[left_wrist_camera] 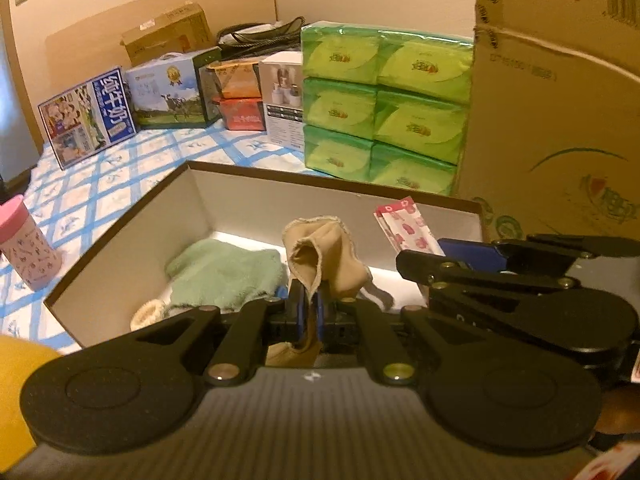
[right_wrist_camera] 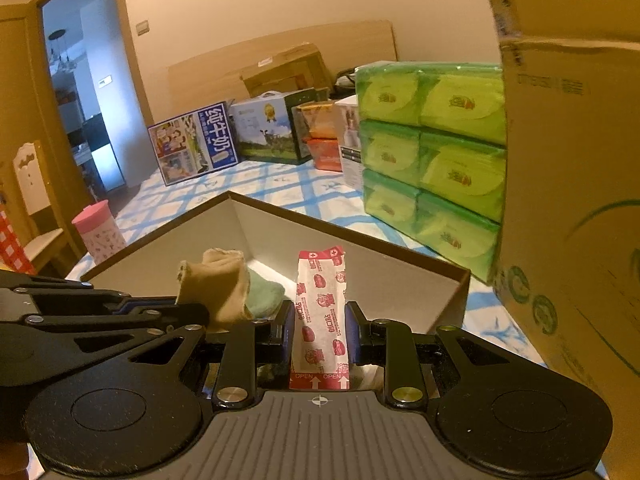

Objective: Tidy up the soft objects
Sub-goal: 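Open both tools to drop the sock and wrapper into the box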

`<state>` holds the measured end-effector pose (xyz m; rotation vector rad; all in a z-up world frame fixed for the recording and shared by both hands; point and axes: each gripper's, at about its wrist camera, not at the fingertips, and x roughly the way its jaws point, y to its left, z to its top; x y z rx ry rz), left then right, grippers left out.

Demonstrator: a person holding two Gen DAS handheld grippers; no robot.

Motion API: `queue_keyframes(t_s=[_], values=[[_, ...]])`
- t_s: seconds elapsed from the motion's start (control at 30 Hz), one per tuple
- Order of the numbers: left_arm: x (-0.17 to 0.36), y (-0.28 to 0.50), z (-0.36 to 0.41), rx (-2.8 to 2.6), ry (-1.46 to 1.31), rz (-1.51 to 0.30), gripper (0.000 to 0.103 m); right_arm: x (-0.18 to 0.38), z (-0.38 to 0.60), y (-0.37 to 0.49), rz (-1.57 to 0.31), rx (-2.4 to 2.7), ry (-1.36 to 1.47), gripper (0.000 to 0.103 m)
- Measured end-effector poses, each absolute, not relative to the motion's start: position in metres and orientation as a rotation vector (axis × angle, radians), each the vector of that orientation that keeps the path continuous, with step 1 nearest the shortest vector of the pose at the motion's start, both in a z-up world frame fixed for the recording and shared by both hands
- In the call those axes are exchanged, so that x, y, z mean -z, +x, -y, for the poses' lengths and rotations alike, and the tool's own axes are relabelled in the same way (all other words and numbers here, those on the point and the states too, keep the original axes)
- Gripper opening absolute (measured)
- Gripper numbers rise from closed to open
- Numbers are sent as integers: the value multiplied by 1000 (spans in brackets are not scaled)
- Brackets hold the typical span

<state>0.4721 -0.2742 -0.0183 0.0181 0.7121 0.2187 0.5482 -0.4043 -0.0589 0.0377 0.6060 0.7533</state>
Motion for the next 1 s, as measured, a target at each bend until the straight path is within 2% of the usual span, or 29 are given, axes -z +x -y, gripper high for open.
queue_keyframes(t_s=[0.13,0.17,0.27,0.3,0.37,1.0], values=[[24,480,267,-250,-1,-722,13,65,398,562,-617,-774,42,27],[25,480,267,-256,1,-719,22,67,397,565,-631,-777,40,32],[27,479,267,-274,16,-697,28,70,394,565,-629,-734,-7,49],[27,479,267,-274,14,-694,34,70,395,565,-625,-729,-16,50],[27,479,266,-267,2,-691,37,72,401,567,-629,-724,-5,50],[12,466,281,-209,23,-690,37,52,427,542,-562,-711,15,50]])
